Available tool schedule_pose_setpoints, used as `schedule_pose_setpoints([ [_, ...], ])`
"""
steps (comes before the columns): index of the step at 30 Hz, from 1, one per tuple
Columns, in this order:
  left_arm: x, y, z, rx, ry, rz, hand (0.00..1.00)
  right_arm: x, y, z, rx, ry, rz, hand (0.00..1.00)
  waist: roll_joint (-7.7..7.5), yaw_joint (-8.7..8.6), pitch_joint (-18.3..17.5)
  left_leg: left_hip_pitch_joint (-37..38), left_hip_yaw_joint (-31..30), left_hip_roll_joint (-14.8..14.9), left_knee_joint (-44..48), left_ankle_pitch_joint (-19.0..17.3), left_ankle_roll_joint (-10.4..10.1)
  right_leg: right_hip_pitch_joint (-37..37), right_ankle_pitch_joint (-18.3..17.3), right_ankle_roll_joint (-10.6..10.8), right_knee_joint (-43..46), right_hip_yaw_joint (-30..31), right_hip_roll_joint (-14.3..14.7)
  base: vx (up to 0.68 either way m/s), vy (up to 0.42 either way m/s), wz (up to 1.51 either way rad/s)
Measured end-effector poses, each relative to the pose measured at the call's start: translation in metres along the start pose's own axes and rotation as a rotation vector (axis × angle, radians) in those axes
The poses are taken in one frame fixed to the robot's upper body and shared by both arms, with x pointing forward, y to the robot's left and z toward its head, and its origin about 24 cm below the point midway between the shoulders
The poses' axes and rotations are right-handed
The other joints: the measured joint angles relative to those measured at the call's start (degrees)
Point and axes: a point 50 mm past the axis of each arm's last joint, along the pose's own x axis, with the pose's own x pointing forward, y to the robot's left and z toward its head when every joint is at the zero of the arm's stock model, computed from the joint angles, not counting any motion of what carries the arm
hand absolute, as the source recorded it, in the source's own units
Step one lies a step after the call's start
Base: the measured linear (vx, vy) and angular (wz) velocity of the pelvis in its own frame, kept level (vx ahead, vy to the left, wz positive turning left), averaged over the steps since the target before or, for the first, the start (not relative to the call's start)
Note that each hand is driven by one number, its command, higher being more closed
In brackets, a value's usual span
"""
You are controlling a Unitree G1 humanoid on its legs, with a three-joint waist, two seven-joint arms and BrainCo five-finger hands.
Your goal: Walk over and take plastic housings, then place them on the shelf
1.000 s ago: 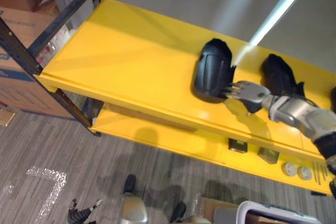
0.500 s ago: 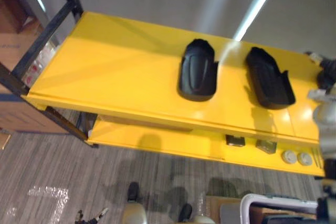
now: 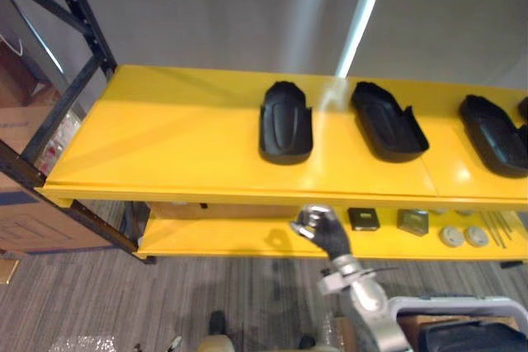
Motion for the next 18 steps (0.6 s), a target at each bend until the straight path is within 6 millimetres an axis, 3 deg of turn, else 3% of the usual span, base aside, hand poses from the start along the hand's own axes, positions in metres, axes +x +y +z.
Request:
schedule_pose_setpoints([
  [7,0.001,-0.002,-0.002,0.026,0.014,-0.01,0.0,0.02,0.028,-0.002,-0.078,-0.008,0.066,1.0,0.39,0.24,0.24,-0.02,-0.08,-0.84,0.04,-0.1,0.29,0.16,0.66,0.36,0.04,-0.01,-0.36,0.06,-0.003,0.01],
  [9,0.002,-0.008,0.001,0.036,0.005,-0.033,0.0,0.031,0.033,0.004,-0.151,-0.047,0.059,1.0,1.24,0.35,0.81,-0.03,-0.12,-0.99,0.04,-0.22,0.23,0.16,0.66,0.36,-0.03,-0.04,-0.35,0.0,0.0,0.0],
  [13,0.002,-0.017,0.006,0.046,-0.016,-0.065,0.0,0.042,0.036,0.016,-0.225,-0.12,-0.01,1.0,2.67,0.65,1.8,-0.04,-0.17,-0.93,0.04,-0.26,0.21,0.15,0.63,0.33,-0.04,-0.05,-0.26,0.0,0.0,0.0],
  [18,0.003,-0.02,0.008,0.044,-0.022,-0.072,0.0,0.052,0.036,0.028,-0.298,-0.202,-0.092,1.0,2.39,0.6,2.35,-0.03,-0.17,-0.79,0.04,-0.29,0.17,0.12,0.53,0.22,0.01,-0.04,-0.18,0.0,0.0,0.0],
])
